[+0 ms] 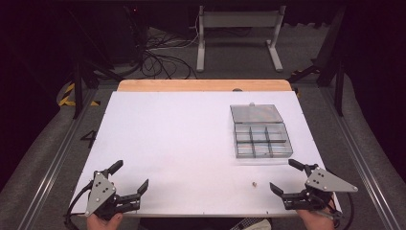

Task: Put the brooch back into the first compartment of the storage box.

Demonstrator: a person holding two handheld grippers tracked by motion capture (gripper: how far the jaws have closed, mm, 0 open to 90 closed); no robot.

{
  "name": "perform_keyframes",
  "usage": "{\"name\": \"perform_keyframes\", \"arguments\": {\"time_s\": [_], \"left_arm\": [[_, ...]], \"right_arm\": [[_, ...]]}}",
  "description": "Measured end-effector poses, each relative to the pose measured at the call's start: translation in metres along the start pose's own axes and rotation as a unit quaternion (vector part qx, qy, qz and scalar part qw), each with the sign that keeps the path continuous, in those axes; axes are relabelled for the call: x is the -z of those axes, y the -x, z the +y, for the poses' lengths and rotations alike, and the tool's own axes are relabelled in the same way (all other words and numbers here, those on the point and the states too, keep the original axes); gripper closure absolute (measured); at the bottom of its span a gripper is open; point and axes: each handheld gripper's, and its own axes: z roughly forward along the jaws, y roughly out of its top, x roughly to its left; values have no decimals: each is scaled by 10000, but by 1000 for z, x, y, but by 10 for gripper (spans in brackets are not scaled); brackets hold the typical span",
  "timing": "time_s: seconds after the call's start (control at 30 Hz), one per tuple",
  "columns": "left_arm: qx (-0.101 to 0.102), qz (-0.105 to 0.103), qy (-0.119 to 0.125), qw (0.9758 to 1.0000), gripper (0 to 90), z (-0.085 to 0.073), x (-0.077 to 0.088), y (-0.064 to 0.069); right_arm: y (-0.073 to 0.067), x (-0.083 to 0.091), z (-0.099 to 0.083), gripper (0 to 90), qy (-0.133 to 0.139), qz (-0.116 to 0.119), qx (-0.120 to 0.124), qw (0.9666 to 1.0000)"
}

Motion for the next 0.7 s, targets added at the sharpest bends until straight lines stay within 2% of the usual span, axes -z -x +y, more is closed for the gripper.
{"name": "perform_keyframes", "arguments": {"time_s": [0.53,0.7], "left_arm": [[-47,41,4,10000,57,0,0,2],[-81,54,-5,10000,60,0,0,2]], "right_arm": [[-1,0,2,46,9,102,-28,9999],[-1,-3,3,48,-68,135,7,9999]]}}
